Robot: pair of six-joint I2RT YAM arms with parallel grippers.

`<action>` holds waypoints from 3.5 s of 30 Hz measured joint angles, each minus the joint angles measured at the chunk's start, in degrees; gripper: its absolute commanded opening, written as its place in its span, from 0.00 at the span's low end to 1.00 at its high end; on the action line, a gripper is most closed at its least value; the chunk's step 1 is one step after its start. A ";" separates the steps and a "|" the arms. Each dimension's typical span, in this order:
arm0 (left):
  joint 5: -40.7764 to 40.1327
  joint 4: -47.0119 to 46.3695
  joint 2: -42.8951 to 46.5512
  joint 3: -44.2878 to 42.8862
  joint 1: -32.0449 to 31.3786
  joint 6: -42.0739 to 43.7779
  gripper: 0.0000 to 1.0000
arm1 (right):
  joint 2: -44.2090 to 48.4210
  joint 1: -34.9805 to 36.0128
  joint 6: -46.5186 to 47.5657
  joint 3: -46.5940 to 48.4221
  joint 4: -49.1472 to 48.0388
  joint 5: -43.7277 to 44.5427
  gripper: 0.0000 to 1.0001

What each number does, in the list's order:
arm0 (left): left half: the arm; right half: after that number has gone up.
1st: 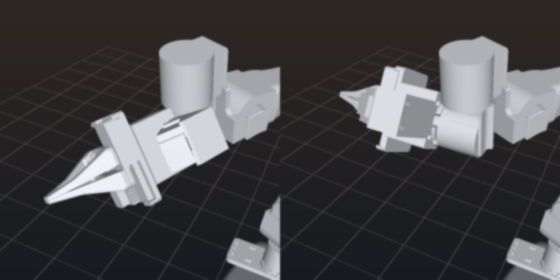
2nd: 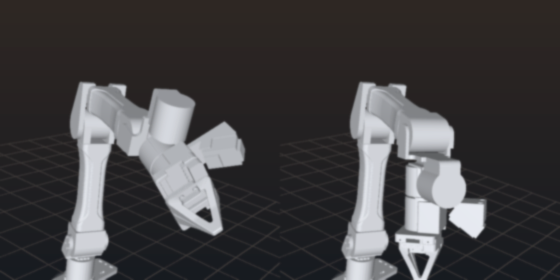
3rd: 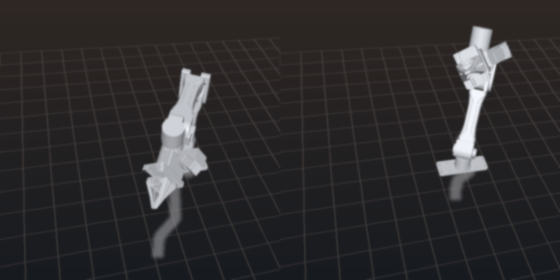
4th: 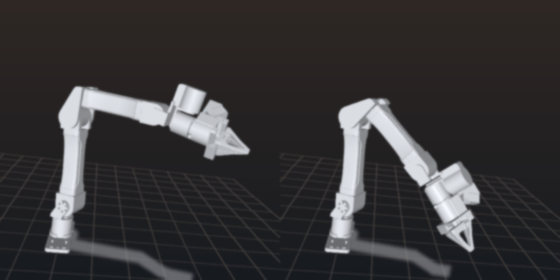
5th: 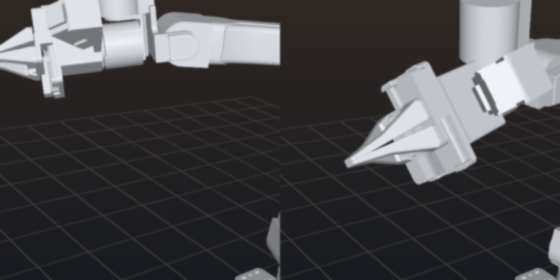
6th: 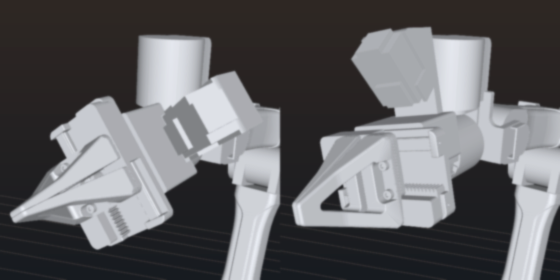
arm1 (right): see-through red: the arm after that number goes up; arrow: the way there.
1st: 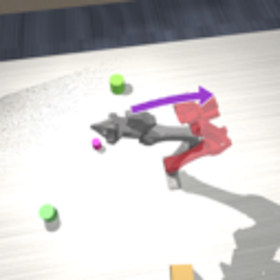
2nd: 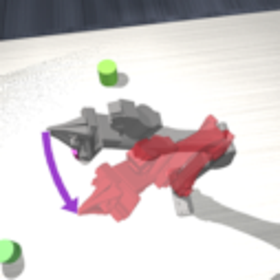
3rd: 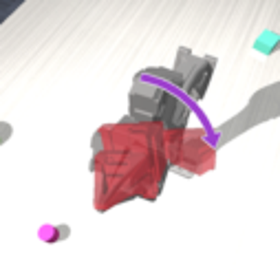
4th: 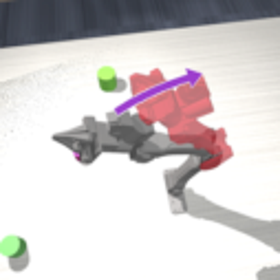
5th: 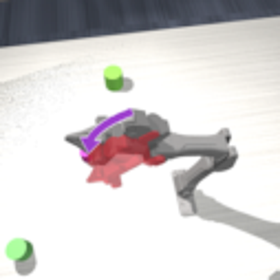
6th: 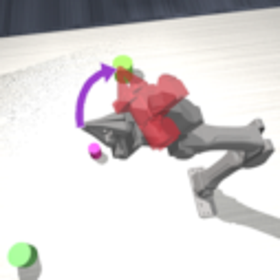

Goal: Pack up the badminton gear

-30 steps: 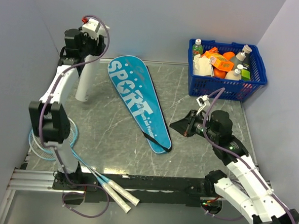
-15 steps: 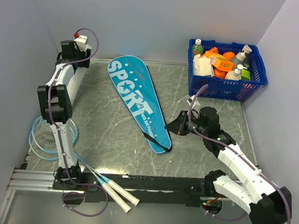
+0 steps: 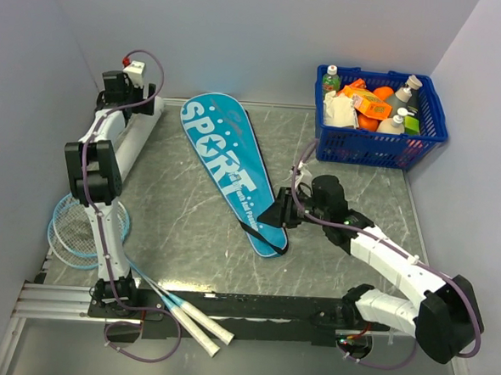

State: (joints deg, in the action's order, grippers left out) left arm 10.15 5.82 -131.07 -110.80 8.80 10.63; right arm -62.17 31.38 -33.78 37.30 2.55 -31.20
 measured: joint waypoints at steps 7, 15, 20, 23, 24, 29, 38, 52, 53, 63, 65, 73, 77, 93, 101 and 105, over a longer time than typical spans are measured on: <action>-0.85 -2.60 2.62 3.72 0.00 -1.42 0.97 | -0.90 3.43 1.79 3.13 0.63 0.22 0.47; -1.84 -5.60 15.43 11.61 0.00 -11.26 0.96 | -9.35 11.93 10.51 15.74 5.92 0.17 0.54; 0.74 -6.75 30.86 16.20 0.02 -21.70 0.97 | -20.61 18.53 15.74 23.93 8.92 0.37 0.56; 4.68 -6.91 41.51 19.12 -0.42 -26.47 0.97 | -28.55 23.39 18.10 28.87 10.86 1.64 0.61; 5.86 -7.13 45.53 20.28 -0.98 -27.39 0.97 | -30.62 24.52 18.69 30.18 11.69 1.90 0.62; 10.08 -5.53 63.04 29.70 -6.05 -29.94 0.96 | -38.51 29.99 21.05 36.44 15.23 4.37 0.64; 22.01 -0.28 86.86 47.87 -8.02 -36.94 0.97 | -49.79 34.91 21.03 45.13 15.50 4.04 0.65; 25.99 4.02 93.11 51.12 -11.80 -39.69 0.97 | -61.33 35.74 12.04 49.51 5.81 -5.16 0.66; 25.94 4.57 93.11 51.12 -11.93 -39.36 0.96 | -61.66 35.74 11.17 49.64 5.05 -6.10 0.66; 25.11 6.14 92.94 51.10 -12.39 -38.27 0.96 | -66.71 35.82 4.63 50.75 -2.34 -13.92 0.67; 24.94 6.12 92.85 51.10 -12.39 -38.27 0.97 | -67.58 35.87 3.72 50.77 -3.30 -14.71 0.67; 24.72 6.12 92.43 51.10 -12.39 -38.27 0.96 | -69.46 36.00 0.39 50.77 -7.23 -17.66 0.67; 24.48 6.12 92.39 51.10 -12.39 -38.05 0.97 | -69.83 36.37 -1.46 50.77 -9.57 -19.04 0.67; 24.44 6.08 92.30 51.10 -12.39 -37.70 0.96 | -74.14 37.38 -9.35 50.47 -18.45 -23.58 0.40; 24.20 6.10 92.32 51.10 -12.39 -37.64 0.96 | -76.83 37.11 -14.82 50.45 -21.79 -25.73 0.00; 23.85 6.12 92.32 51.10 -12.39 -37.27 0.96 | -76.85 37.03 -16.44 49.92 -23.65 -26.10 0.00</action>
State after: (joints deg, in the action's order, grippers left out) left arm 34.00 11.94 -38.74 -59.70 -3.60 -26.63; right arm -139.02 68.40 -50.22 87.22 -21.10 -57.30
